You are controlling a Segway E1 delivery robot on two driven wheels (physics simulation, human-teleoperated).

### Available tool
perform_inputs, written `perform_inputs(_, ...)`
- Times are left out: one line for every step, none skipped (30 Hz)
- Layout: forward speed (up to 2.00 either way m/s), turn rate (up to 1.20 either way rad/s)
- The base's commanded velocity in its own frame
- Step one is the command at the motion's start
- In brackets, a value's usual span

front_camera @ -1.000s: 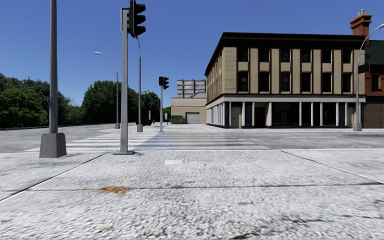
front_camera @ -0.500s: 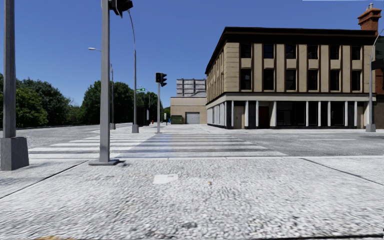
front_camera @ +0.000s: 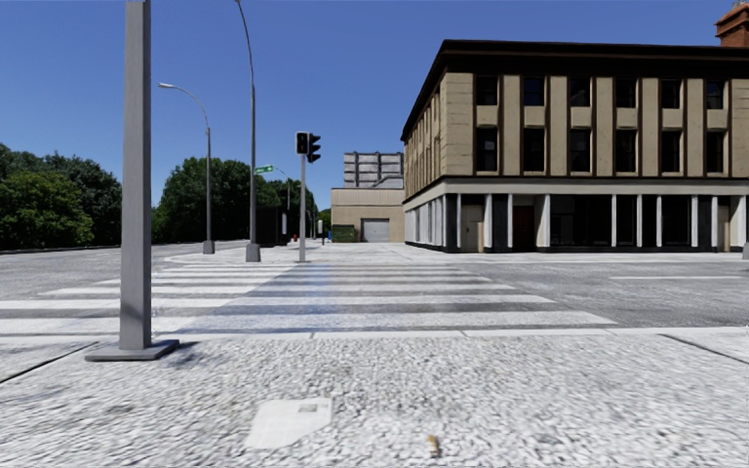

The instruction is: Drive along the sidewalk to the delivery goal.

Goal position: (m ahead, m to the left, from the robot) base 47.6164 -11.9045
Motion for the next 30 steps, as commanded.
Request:
perform_inputs(2.0, 0.0)
perform_inputs(2.0, 0.0)
perform_inputs(2.0, 0.0)
perform_inputs(2.0, 0.0)
perform_inputs(2.0, 0.0)
perform_inputs(2.0, 0.0)
perform_inputs(2.0, 0.0)
perform_inputs(2.0, 0.0)
perform_inputs(2.0, 0.0)
perform_inputs(2.0, 0.0)
perform_inputs(2.0, 0.0)
perform_inputs(2.0, 0.0)
perform_inputs(2.0, 0.0)
perform_inputs(2.0, 0.0)
perform_inputs(2.0, 0.0)
perform_inputs(2.0, 0.0)
perform_inputs(2.0, 0.0)
perform_inputs(2.0, 0.0)
perform_inputs(2.0, 0.0)
perform_inputs(2.0, 0.0)
perform_inputs(2.0, 0.0)
perform_inputs(2.0, 0.0)
perform_inputs(2.0, 0.0)
perform_inputs(2.0, 0.0)
perform_inputs(2.0, 0.0)
perform_inputs(2.0, 0.0)
perform_inputs(2.0, 0.0)
perform_inputs(2.0, 0.0)
perform_inputs(2.0, 0.0)
perform_inputs(2.0, 0.0)
